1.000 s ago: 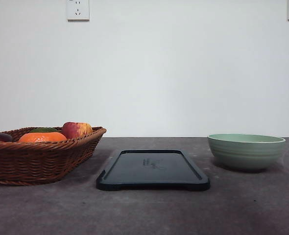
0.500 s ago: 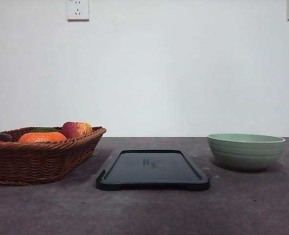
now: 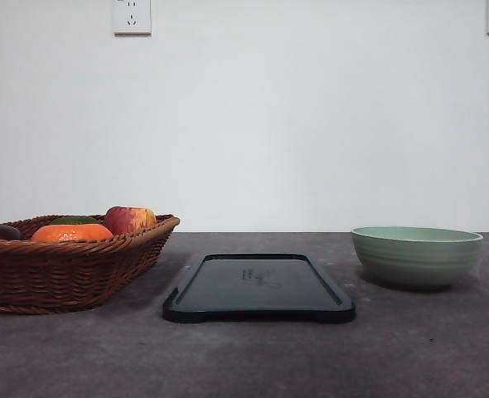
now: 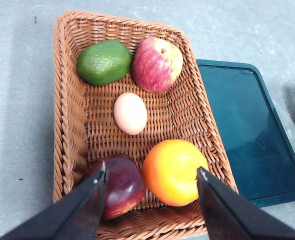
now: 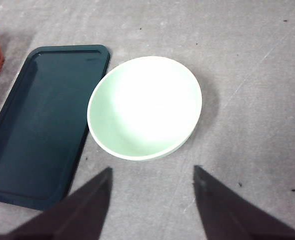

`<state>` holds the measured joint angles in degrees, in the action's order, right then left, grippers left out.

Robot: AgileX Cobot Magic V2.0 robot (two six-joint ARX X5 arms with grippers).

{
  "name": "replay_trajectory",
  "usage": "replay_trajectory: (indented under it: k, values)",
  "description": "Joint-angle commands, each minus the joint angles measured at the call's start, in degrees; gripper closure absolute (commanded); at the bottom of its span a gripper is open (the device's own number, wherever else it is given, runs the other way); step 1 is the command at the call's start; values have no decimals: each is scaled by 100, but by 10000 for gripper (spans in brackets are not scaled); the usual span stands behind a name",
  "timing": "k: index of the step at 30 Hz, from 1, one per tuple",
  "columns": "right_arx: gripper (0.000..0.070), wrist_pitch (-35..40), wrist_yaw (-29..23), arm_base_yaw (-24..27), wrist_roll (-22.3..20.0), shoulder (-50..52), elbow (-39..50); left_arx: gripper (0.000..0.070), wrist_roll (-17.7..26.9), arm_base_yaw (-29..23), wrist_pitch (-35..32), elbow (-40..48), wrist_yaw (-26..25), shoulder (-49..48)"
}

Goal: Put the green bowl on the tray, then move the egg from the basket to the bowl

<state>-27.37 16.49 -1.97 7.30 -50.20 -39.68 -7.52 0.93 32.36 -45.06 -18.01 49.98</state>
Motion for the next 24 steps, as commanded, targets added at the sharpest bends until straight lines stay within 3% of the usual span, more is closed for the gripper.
replay_trajectory:
  k: [1,9,15,20,24]
  values:
    - [352,-56,7,-9,38,-78,-189,338,61,7,-63,-122,-31,46]
    - [353,-1545,-2,23,66,-1172,-1557,338,40,7,-59,-122,-31,46]
    - [353,-2448,-109,23,-330,-2366,-2757,338,40,9,-66,-122,-31,46]
    - [353,-2676,-483,23,-563,-3250,-3429,338,38,17,-63,-122,-31,46]
    - [353,-2628,-500,23,-660,-3855,-3775,339,38,17,-66,-122,-31,46]
